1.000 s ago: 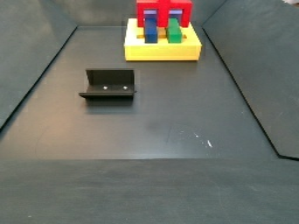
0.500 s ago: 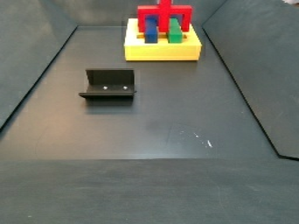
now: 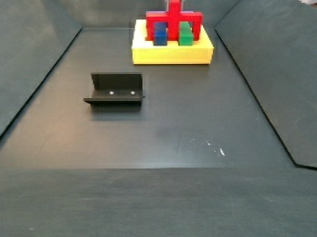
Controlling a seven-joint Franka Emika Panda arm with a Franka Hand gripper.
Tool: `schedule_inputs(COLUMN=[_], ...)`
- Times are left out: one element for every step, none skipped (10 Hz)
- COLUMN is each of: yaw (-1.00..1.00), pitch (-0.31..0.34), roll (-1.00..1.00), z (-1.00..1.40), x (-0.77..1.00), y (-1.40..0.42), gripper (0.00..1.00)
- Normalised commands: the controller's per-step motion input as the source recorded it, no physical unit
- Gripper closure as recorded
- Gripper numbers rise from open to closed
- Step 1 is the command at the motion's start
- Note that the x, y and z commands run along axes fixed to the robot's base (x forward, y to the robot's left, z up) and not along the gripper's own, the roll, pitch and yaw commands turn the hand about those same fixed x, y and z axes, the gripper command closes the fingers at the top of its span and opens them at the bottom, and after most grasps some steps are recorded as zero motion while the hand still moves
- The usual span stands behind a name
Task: Pick up the red object. Move up. Place the red object on the fixture. Regrasp the red object. Move to above the board. Insert the red object.
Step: Insert the red object.
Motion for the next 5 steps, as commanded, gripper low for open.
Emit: schedule_inputs(yaw=[-0.13,-0.10,-0.03,0.00,-0.01], pitch=[0.000,-0.010,-0.014,-0.011,-0.011], roll=[0.00,0.00,0.00,0.00,0.00], z=[-0.19,-0.27,-0.31,-0.32,-0.35], x=[0.05,0.03,0.01,0.09,0.23], y=[0.04,0.03,0.05,0.01,0.01], gripper=[1.00,1.00,1.00,1.00,1.00])
